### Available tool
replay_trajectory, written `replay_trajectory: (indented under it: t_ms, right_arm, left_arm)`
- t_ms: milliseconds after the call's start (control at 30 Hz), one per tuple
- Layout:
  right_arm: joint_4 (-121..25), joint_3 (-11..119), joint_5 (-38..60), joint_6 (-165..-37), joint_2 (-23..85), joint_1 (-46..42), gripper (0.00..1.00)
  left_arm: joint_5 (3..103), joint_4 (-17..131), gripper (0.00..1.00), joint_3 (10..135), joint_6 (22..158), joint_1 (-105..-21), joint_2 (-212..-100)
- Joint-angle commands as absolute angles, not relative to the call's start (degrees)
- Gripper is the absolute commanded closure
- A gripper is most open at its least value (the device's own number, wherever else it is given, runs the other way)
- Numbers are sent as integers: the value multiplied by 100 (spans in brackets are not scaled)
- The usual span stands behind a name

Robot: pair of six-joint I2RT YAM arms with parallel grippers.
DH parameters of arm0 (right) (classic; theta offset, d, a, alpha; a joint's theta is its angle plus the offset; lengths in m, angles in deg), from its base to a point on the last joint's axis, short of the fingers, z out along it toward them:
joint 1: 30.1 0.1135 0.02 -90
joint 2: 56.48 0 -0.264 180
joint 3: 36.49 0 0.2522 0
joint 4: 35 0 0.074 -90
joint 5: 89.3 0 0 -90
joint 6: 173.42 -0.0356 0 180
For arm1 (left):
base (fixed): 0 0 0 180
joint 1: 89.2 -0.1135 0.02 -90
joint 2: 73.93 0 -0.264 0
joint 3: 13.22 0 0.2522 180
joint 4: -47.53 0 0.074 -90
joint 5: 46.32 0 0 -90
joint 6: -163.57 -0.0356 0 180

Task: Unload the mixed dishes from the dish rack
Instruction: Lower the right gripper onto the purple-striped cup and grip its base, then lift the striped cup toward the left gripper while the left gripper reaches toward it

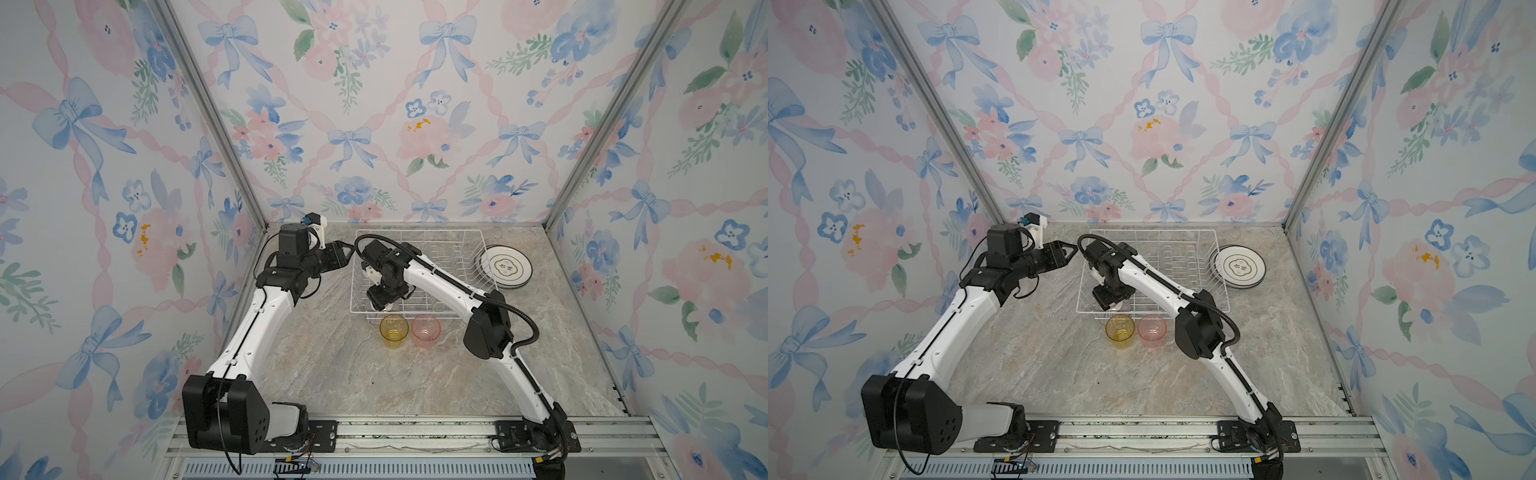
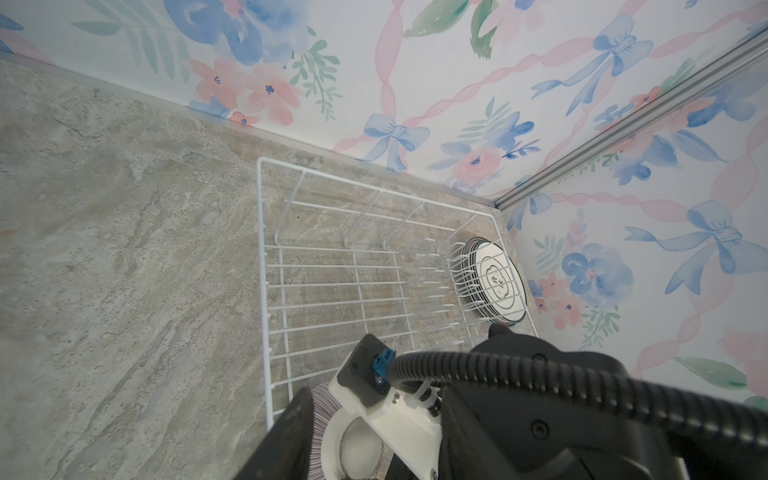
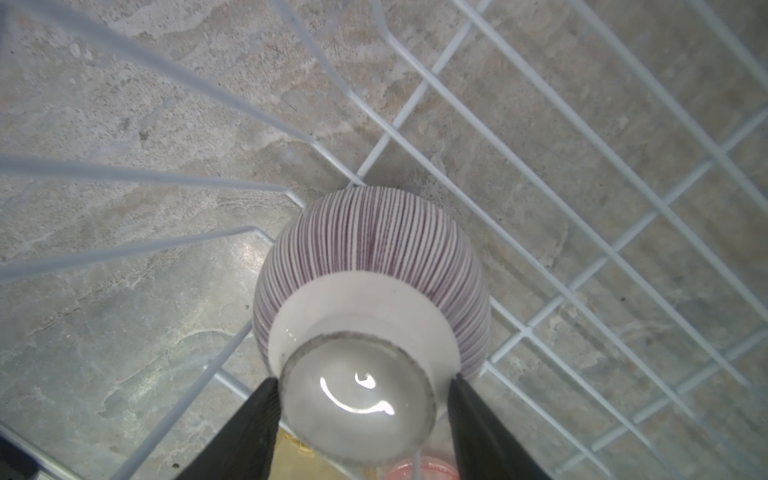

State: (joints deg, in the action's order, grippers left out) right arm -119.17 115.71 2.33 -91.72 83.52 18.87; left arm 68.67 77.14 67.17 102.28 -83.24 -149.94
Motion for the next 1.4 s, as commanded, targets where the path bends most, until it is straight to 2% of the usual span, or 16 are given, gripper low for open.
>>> replay_trajectory:
  t_ms: [0,233,467,600,933,1367]
  right_arm:
    - [-12162,11737,123,-9129,8528,1998,40]
    - [-12240,11735,-117,-9028,8564,2079,46]
    - [-12178,11716,-264,-9028,8440,2056,57]
    - [-11915,11537,-115,-9142,8108,1884,67]
    - [-10963,10639,508,-9619,7136,1353,68]
    - [-9548,9355,1458,-10381,6134,644,69]
  left_arm:
    - [6987,7612,50,6635,10122,-8357,-14978]
    - [6986,7575,50,6564,10127,-8363,-14972]
    - [7087,7555,49,6502,10099,-8368,-15024]
    - [7238,7555,48,6487,10077,-8366,-15108]
    - [7224,7577,45,6538,9971,-8356,-15191]
    - [7630,8001,50,6930,9768,-8023,-15941]
